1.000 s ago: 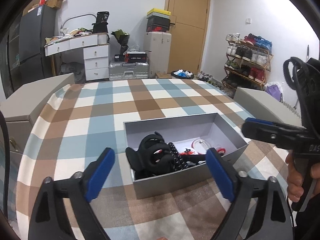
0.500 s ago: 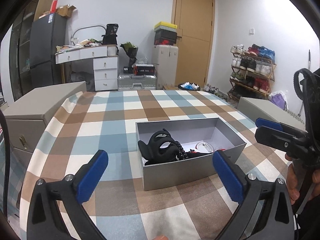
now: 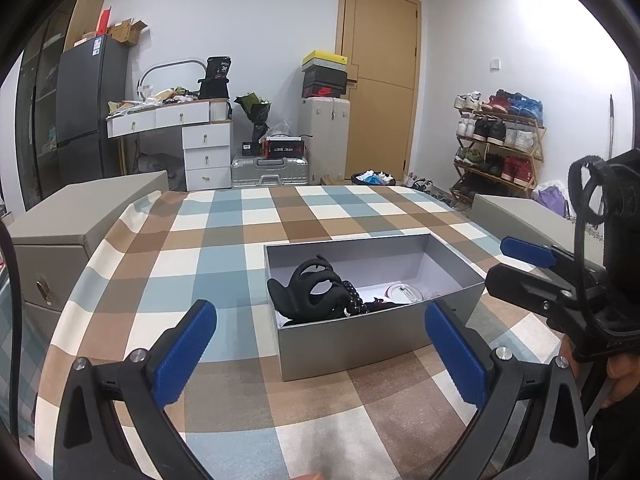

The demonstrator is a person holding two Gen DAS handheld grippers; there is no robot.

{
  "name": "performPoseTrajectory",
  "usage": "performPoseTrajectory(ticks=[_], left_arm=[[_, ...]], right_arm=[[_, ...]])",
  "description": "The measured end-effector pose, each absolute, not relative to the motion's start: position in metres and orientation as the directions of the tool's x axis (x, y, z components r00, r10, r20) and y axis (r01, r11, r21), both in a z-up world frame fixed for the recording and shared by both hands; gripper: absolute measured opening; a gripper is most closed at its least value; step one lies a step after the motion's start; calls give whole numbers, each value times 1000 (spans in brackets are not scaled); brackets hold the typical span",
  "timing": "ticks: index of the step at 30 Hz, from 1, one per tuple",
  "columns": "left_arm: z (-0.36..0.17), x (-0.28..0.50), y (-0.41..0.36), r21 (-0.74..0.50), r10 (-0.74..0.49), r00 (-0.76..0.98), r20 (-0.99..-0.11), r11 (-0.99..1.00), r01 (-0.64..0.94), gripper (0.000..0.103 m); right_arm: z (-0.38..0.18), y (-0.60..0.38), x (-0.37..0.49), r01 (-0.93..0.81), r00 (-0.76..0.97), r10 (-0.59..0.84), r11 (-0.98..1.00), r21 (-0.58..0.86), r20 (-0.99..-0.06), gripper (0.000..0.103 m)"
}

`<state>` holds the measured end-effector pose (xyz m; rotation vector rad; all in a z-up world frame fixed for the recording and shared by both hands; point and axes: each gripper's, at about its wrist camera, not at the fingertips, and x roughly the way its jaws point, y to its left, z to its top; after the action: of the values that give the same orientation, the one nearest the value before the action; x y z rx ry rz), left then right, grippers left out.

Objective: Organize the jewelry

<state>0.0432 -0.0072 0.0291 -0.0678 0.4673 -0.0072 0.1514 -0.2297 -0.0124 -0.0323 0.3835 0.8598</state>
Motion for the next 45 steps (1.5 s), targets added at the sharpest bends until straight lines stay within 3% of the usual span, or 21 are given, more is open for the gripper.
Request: performPoseTrajectory(ticks=[45], left_arm=[[26, 45, -5, -80, -4, 877, -480, 996, -39, 102]], right_arm=[[-15, -227, 155, -741, 585, 724, 660, 121, -367, 103]])
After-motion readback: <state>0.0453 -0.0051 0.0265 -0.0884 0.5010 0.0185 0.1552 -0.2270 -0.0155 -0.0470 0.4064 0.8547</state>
